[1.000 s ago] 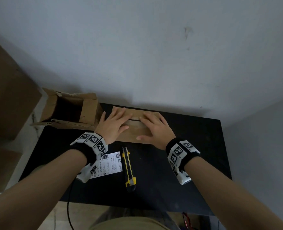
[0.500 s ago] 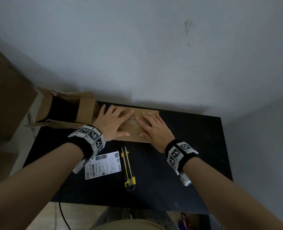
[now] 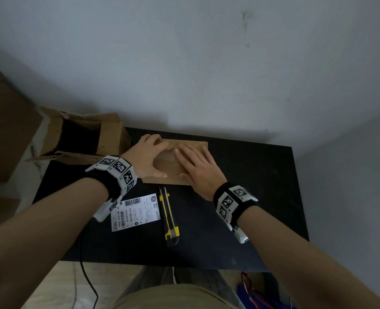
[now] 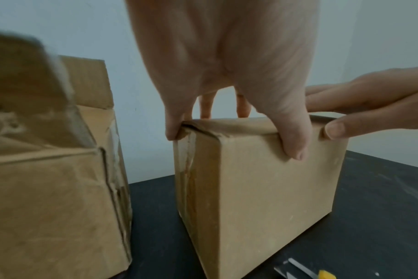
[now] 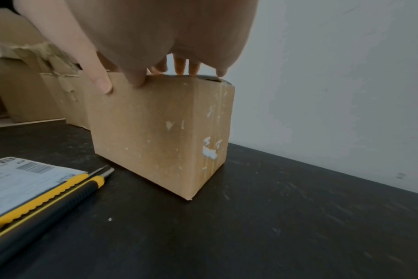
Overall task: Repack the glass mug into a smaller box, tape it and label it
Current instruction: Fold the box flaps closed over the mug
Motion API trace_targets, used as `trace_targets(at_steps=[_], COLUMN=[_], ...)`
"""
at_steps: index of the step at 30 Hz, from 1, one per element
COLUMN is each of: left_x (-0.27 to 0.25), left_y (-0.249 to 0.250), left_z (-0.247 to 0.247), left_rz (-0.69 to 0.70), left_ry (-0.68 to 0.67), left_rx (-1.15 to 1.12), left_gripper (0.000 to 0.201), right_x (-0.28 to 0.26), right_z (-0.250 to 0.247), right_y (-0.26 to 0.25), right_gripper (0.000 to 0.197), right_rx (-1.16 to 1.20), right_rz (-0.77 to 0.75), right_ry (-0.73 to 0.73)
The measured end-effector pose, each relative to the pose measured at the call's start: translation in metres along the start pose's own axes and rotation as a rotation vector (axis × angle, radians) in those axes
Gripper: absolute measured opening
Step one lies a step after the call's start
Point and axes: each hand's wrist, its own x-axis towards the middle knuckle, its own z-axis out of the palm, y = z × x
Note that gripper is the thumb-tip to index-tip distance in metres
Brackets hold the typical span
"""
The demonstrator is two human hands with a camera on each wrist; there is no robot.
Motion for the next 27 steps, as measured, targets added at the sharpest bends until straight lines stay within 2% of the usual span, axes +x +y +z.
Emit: trace_targets(at_steps=[7, 20, 27], left_x=[-0.025, -0.075, -0.090], left_y=[-0.005, -0.012, -0.010], left_z=[0.012, 0.033, 0.041], left_rz=[0.028, 0.097, 0.105], left_ry=[0.020, 0.052, 0.059], left_rx=[-0.013, -0.035, -0.002], left_gripper=[0.077, 0.079, 0.071], right_x=[-0.013, -0.042, -0.051], right_z=[0.005, 0.021, 0.018], right_y=[-0.023, -0.072, -0.084], right_gripper=[0.062, 0.057, 0.058], right_rx=[0.008, -0.019, -0.013], right_rz=[-0.044, -0.020, -0.005], right_ry=[-0.035, 0.050, -0.004])
